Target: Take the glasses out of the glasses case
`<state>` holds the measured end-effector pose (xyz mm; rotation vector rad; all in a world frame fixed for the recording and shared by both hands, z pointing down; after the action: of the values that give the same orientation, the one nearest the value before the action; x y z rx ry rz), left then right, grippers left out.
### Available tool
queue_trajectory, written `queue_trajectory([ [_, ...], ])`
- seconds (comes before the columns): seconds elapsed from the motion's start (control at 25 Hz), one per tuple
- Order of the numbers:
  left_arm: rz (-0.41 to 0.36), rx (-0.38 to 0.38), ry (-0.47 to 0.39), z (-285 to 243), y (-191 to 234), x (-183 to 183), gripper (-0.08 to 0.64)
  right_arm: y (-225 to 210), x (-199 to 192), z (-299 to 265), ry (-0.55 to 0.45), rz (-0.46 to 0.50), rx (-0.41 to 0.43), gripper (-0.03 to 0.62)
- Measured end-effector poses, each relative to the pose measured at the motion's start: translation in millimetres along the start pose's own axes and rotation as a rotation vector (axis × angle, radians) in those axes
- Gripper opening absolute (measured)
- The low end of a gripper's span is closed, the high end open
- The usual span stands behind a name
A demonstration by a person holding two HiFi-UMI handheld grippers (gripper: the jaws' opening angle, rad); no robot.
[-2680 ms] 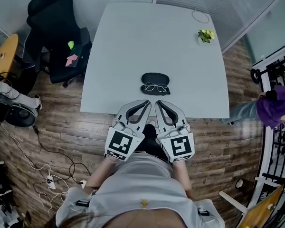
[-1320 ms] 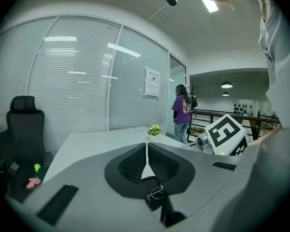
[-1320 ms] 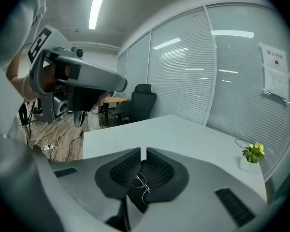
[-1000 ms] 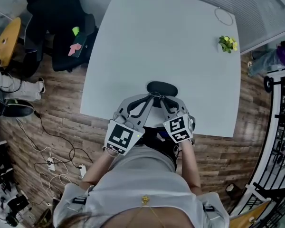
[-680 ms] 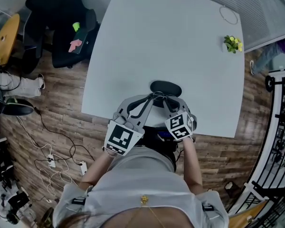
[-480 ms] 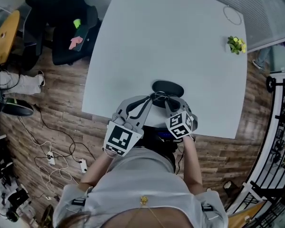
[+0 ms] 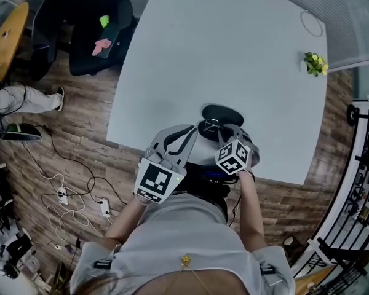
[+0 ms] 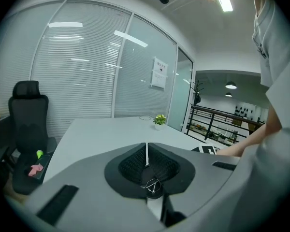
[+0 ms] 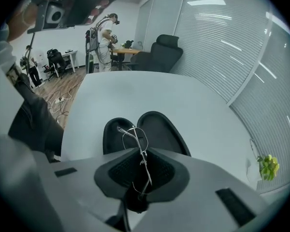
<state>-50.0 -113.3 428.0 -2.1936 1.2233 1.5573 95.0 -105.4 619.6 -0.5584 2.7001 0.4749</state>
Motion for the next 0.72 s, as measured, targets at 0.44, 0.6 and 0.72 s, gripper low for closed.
queue_trajectory([
  [0.44, 0.022, 0.022, 0.012, -1.3, 9.7, -5.4, 0.032, -5.3, -7.3, -20.2, 0.053, 0.054, 0.127, 0.043],
  [0.6, 0.025, 0.008, 0.023, -1.3, 7.5, -8.1, 0.032, -8.2, -6.6, -21.9, 0.039, 0.059, 0.201, 0.040],
  [0.72, 0.018, -0.012, 0.035, -3.3, 4.3, -9.3, 0.032, -6.1, -5.4, -24.2, 0.056, 0.147, 0.219, 0.034],
])
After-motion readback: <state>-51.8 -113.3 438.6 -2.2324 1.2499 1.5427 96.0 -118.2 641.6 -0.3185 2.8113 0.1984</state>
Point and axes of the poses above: the fingertips, and each gripper's own axes: z backward along the fingers, y to its left, x out of its top, the point moved 5 cm from there along z, backward along the fingers, and after that the axes turned 10 degrees about z, right-handed, at the moved point
